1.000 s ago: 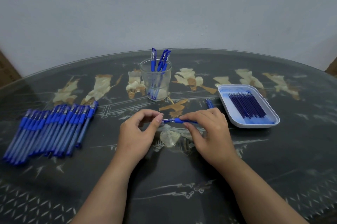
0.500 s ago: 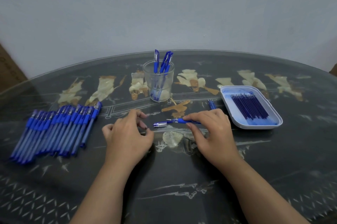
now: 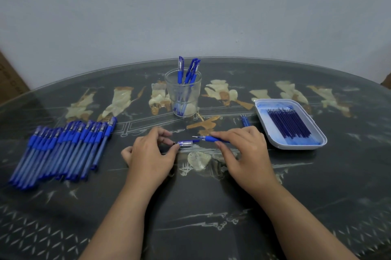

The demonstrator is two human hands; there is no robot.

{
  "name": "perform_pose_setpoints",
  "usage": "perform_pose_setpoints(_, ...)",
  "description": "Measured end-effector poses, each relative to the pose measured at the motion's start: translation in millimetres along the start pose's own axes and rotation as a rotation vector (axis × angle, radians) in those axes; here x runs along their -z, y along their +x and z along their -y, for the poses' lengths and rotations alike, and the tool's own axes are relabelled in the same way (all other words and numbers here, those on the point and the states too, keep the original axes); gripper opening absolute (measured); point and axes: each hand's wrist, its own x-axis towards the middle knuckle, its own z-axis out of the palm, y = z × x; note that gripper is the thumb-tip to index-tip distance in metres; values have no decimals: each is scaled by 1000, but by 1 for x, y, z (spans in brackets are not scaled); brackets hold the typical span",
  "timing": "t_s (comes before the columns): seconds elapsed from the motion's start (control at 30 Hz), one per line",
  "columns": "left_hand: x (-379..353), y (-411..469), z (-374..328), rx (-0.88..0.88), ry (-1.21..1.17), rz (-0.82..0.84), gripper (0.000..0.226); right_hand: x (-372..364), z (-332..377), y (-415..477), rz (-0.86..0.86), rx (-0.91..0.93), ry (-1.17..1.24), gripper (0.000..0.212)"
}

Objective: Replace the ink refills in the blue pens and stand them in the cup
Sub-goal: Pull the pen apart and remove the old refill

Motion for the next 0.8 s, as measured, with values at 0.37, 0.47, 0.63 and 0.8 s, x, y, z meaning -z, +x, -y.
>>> perform_pose_setpoints(0.37,9,-9,-8,-133,-125,-139,20,18,24,11,-97,-85,146,18)
perform_pose_setpoints(0.47,11,-16,-20,-345,-336,-106,19,26,42,17,-106,-381,410,15)
perform_pose_setpoints(0.63,2,-27,-36,-196,-681,218,36,30,47,20,2,-648,748,14)
perform_pose_setpoints(0.8,1,-25,-35,-157,-720,258,27,29,49,19,33,-713,858,15)
